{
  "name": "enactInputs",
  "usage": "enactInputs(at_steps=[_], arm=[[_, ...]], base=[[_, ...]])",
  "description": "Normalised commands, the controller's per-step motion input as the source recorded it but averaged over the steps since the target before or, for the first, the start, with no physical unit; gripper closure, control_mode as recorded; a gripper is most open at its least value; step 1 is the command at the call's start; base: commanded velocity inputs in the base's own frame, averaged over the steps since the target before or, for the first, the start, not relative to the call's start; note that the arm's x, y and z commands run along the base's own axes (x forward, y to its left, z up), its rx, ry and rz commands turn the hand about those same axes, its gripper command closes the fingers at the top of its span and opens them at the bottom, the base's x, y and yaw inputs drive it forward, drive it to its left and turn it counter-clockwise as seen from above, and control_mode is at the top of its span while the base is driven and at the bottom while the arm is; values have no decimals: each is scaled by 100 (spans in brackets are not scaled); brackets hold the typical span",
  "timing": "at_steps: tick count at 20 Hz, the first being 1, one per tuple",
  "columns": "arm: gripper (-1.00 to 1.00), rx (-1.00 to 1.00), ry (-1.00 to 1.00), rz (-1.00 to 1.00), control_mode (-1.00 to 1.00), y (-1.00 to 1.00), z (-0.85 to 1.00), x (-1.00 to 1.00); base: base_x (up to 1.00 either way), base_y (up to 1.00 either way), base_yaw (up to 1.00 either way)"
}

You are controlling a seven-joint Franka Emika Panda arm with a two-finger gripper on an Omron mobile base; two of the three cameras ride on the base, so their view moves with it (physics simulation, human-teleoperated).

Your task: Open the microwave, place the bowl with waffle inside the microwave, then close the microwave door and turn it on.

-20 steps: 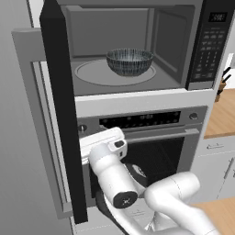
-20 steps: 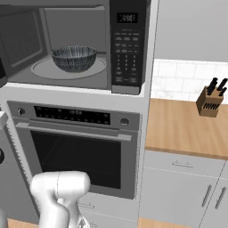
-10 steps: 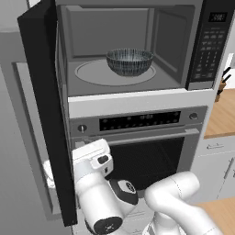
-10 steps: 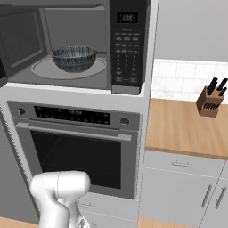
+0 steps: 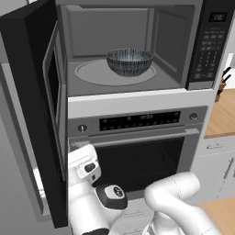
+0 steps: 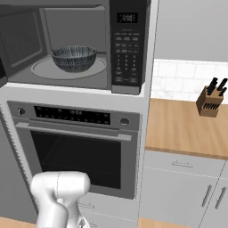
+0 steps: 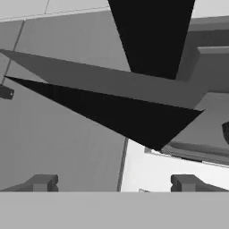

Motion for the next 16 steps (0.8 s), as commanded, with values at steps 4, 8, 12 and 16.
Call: enactInputs(at_steps=[4, 8, 12, 16], arm=[[-100, 0, -10, -1, -100, 34, -39, 0], [-100, -3, -11, -5, -100, 59, -25, -23], [-100, -6, -19, -15, -100, 87, -1, -52], [-100, -4, -16, -18, -100, 89, 0, -46]], base=[[0, 0, 0], [0, 0, 0], [0, 0, 0], [0, 0, 0]])
